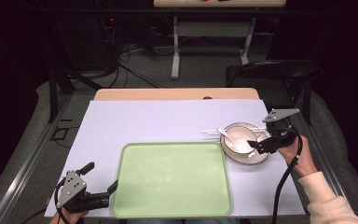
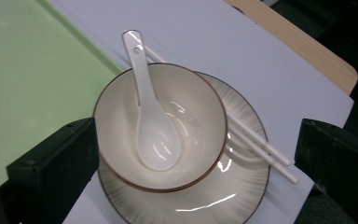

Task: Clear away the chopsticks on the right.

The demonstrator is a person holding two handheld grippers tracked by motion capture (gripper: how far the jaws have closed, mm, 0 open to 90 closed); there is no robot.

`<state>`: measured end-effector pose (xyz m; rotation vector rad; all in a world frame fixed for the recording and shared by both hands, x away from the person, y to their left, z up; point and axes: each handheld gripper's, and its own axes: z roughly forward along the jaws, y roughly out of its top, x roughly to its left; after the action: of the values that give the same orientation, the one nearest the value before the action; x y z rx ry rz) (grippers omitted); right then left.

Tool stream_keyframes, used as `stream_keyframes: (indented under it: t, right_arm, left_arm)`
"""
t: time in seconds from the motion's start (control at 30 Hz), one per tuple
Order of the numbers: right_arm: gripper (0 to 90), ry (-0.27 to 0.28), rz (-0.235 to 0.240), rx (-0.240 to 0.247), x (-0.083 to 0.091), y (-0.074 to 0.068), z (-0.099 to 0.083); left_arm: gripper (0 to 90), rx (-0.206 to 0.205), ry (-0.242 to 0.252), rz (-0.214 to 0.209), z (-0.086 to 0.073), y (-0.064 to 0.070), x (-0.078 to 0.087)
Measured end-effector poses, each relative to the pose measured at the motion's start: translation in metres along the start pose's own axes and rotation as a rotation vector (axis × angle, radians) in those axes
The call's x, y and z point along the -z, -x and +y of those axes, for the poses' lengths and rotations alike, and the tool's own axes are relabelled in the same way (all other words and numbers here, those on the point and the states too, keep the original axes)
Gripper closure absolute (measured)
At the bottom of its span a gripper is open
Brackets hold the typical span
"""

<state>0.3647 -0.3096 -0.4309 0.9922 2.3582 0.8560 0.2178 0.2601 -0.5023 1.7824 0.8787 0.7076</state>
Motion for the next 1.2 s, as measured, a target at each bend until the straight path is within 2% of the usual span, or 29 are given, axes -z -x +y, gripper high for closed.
stream_keyframes:
  t: [0.27, 0.47, 0.77, 0.8, 0.87, 0.9, 0.93, 0.97, 1.03, 1.1, 1.2]
  right_arm:
    - [0.0, -0.033, 0.006, 0.009, -0.015, 0.022, 0.019]
    - [0.0, -0.065, 0.005, -0.002, -0.028, 0.038, 0.03]
    - [0.0, -0.103, -0.006, -0.002, -0.045, 0.057, 0.038]
    - [1.6, -0.109, -0.01, -0.005, -0.047, 0.059, 0.039]
    - [13.7, -0.111, -0.001, -0.014, -0.052, 0.065, 0.04]
    - [15.3, -0.115, -0.004, -0.011, -0.055, 0.067, 0.04]
    - [19.8, -0.138, -0.007, 0.003, -0.061, 0.069, 0.04]
    - [29.9, -0.179, 0.004, 0.011, -0.071, 0.072, 0.038]
    - [31.3, -0.191, 0.007, 0.009, -0.073, 0.072, 0.038]
    - [40.7, -0.223, 0.025, 0.013, -0.085, 0.075, 0.035]
    - [48.8, -0.268, 0.054, 0.028, -0.096, 0.077, 0.033]
  left_arm:
    - [2.0, 0.003, 0.002, 0.0, 0.0, 0.0, 0.0]
    - [1.9, 0.003, 0.003, 0.0, 0.0, 0.0, 0.0]
    - [1.9, 0.003, 0.002, -0.001, 0.0, 0.0, 0.0]
    - [2.0, 0.003, 0.003, -0.002, 0.0, 0.0, 0.0]
    - [2.0, 0.003, 0.003, -0.002, 0.0, 0.0, 0.0]
    - [2.0, 0.004, 0.003, -0.001, 0.0, 0.0, 0.0]
    - [2.0, 0.004, 0.003, -0.001, 0.0, 0.0, 0.0]
    - [1.9, 0.005, 0.003, 0.0, 0.0, 0.0, 0.0]
    - [1.9, 0.005, 0.002, 0.0, 0.0, 0.0, 0.0]
    - [2.0, 0.007, 0.003, 0.0, 0.0, 0.0, 0.0]
    - [2.0, 0.006, 0.003, 0.001, 0.0, 0.0, 0.0]
